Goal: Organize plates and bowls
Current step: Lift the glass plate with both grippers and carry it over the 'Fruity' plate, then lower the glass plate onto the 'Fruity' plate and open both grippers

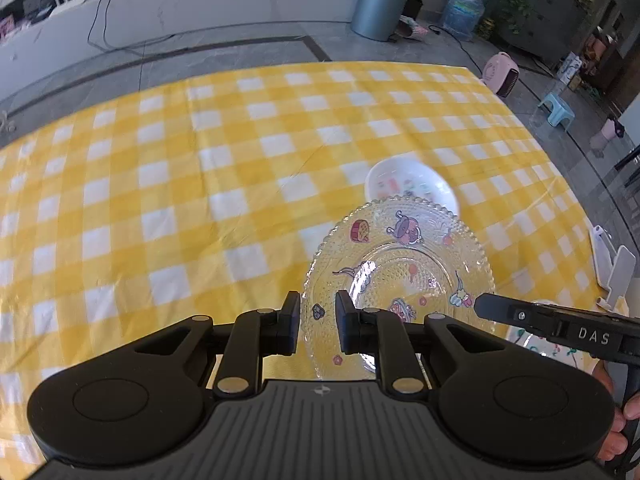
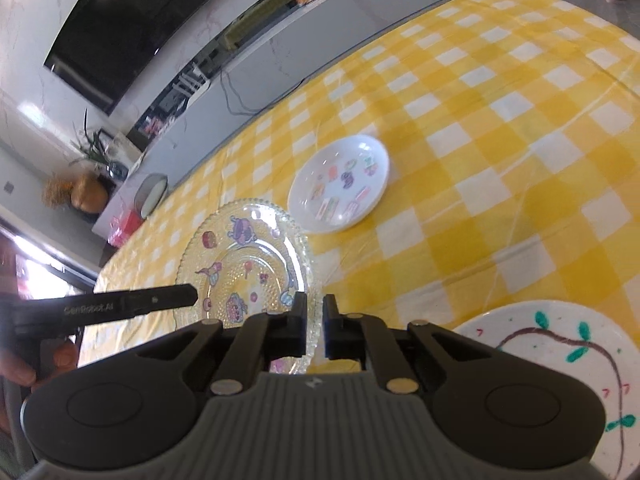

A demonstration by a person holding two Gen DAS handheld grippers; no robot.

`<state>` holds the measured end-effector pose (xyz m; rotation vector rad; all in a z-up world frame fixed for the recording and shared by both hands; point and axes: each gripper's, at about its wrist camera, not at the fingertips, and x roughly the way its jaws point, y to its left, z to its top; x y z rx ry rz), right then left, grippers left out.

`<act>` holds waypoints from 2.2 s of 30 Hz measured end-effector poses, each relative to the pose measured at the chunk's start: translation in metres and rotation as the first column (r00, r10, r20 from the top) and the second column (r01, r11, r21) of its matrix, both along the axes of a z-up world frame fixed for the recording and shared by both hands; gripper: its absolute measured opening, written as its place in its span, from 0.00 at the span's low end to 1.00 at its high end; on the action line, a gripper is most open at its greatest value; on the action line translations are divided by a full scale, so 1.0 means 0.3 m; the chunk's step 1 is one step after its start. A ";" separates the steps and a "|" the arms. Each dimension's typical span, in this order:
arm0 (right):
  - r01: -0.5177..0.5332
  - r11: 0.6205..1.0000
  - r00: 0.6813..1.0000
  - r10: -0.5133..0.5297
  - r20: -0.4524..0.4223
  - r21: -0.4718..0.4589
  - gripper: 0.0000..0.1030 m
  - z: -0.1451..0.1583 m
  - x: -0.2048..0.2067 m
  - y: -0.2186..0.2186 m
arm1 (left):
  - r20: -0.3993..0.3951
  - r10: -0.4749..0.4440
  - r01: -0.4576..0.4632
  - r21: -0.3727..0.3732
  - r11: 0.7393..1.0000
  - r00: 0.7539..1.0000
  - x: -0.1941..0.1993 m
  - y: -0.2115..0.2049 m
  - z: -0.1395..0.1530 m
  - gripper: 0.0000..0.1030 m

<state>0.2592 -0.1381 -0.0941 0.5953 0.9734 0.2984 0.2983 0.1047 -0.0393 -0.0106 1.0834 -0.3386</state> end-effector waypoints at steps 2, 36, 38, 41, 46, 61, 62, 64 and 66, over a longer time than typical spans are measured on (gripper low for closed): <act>0.021 1.000 1.000 -0.021 0.007 0.012 0.05 0.015 -0.009 -0.024 | 0.008 -0.008 0.008 0.009 1.000 1.000 -0.004 -0.027 0.018 0.20; 0.143 0.988 0.985 -0.148 -0.089 -0.066 0.04 0.079 -0.272 -0.519 | -0.093 0.090 -0.092 -0.016 0.996 0.992 -0.347 -0.523 -0.033 0.20; 0.131 0.988 0.986 -0.139 -0.092 -0.086 0.04 0.075 -0.268 -0.506 | -0.087 0.097 -0.096 0.015 0.995 0.992 -0.354 -0.532 -0.042 0.20; 0.101 0.990 0.985 -0.114 -0.127 -0.103 0.04 0.049 -0.256 -0.485 | -0.084 0.110 -0.106 0.051 0.993 0.990 -0.357 -0.533 -0.055 0.20; 0.073 0.989 0.986 -0.091 -0.142 -0.129 0.04 0.039 -0.251 -0.467 | -0.084 0.122 -0.115 0.082 0.990 0.989 -0.367 -0.544 -0.070 0.20; 0.036 0.979 0.988 -0.065 -0.141 -0.200 0.06 0.043 -0.250 -0.430 | -0.089 0.133 -0.123 0.115 0.986 0.987 -0.366 -0.556 -0.092 0.19; 0.031 0.976 0.988 -0.062 -0.139 -0.214 0.06 0.046 -0.251 -0.424 | -0.090 0.132 -0.121 0.118 0.986 0.987 -0.364 -0.560 -0.096 0.19; 0.022 0.972 0.989 -0.055 -0.136 -0.234 0.06 0.048 -0.252 -0.415 | -0.087 0.131 -0.120 0.121 0.985 0.987 -0.364 -0.562 -0.099 0.19; 0.016 0.970 0.989 -0.051 -0.137 -0.243 0.06 0.049 -0.254 -0.413 | -0.083 0.131 -0.120 0.125 0.985 0.988 -0.363 -0.564 -0.098 0.19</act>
